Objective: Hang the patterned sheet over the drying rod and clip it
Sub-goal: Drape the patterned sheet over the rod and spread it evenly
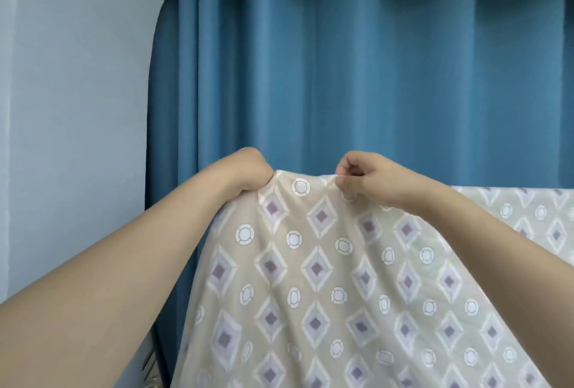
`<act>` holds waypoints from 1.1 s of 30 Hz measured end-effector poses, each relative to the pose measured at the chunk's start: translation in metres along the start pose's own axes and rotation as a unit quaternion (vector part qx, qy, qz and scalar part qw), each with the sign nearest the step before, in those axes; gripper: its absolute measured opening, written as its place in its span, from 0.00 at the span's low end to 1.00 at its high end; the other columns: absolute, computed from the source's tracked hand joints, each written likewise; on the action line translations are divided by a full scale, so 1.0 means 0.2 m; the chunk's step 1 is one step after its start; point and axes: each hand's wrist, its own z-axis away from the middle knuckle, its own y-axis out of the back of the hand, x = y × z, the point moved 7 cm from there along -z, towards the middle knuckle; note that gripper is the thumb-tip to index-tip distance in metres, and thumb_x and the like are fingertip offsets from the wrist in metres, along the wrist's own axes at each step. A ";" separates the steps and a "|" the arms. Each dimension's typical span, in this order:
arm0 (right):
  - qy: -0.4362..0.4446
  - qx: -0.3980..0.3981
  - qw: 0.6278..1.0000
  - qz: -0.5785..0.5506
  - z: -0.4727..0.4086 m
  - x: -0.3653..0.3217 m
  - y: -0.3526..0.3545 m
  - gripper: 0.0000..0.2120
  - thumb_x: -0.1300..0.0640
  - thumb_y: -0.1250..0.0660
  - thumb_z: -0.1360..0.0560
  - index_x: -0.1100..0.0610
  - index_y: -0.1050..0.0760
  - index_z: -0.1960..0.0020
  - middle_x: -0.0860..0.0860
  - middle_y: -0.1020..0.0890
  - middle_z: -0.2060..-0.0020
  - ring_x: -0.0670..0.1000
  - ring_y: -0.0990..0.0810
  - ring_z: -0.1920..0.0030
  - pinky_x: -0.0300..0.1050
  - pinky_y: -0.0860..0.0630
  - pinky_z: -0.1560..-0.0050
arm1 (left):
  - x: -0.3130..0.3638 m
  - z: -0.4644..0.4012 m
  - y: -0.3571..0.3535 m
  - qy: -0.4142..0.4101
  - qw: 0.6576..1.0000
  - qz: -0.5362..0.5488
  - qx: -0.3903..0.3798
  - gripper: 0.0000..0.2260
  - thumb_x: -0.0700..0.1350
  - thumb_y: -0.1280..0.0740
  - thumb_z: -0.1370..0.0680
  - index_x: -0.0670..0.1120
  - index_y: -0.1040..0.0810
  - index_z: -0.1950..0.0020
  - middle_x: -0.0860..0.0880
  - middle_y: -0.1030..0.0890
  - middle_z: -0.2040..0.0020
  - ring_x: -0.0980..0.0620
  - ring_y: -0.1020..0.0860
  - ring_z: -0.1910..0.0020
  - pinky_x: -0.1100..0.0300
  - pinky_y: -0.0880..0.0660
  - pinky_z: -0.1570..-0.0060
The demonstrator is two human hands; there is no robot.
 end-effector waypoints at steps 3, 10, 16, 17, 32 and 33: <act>0.006 0.043 0.999 0.009 0.00 0.03 0.04 0.06 0.57 0.37 0.20 0.56 0.25 0.55 0.48 0.22 0.67 0.39 0.32 0.78 0.31 0.38 0.80 | 0.03 0.04 -0.04 -0.048 0.993 0.105 -0.020 0.12 0.41 0.39 0.19 0.48 0.27 0.62 0.50 0.26 0.63 0.53 0.28 0.67 0.64 0.30 0.65; 0.028 0.157 0.976 0.148 -0.16 -0.03 0.09 0.09 0.58 0.42 0.22 0.50 0.29 0.59 0.42 0.23 0.65 0.49 0.24 0.58 0.47 0.25 0.55 | -0.01 0.17 -0.09 -0.093 0.986 0.137 -0.013 0.30 0.68 0.41 0.25 0.40 0.26 0.61 0.44 0.20 0.66 0.50 0.24 0.67 0.54 0.29 0.59; -0.079 -0.020 0.988 0.134 -0.25 0.03 -0.14 0.20 0.43 0.44 0.19 0.57 0.23 0.56 0.49 0.21 0.58 0.51 0.22 0.57 0.44 0.29 0.59 | -0.04 0.21 -0.05 -0.142 0.979 0.146 0.026 0.20 0.57 0.41 0.19 0.41 0.27 0.59 0.52 0.24 0.68 0.58 0.24 0.70 0.52 0.27 0.57; -0.080 -0.029 0.988 0.132 -0.25 0.03 -0.15 0.24 0.40 0.46 0.19 0.58 0.22 0.55 0.50 0.20 0.57 0.51 0.22 0.57 0.43 0.30 0.61 | -0.05 0.21 -0.04 -0.131 0.980 0.147 0.039 0.20 0.56 0.41 0.19 0.40 0.26 0.57 0.50 0.24 0.68 0.56 0.25 0.69 0.53 0.27 0.58; 0.147 0.216 0.919 0.294 -0.05 0.08 -0.01 0.21 0.45 0.53 0.18 0.54 0.36 0.64 0.48 0.29 0.67 0.54 0.29 0.63 0.47 0.38 0.66 | 0.27 0.19 -0.06 -0.147 0.971 -0.163 0.098 0.10 0.46 0.46 0.21 0.46 0.30 0.59 0.49 0.23 0.58 0.45 0.25 0.57 0.55 0.32 0.63; 0.140 0.218 0.921 0.293 -0.05 0.10 -0.01 0.23 0.44 0.54 0.18 0.54 0.37 0.66 0.48 0.29 0.68 0.54 0.29 0.64 0.47 0.39 0.67 | 0.33 0.22 -0.11 -0.195 0.956 -0.189 0.110 0.13 0.50 0.47 0.19 0.47 0.31 0.60 0.50 0.23 0.59 0.46 0.25 0.57 0.55 0.34 0.63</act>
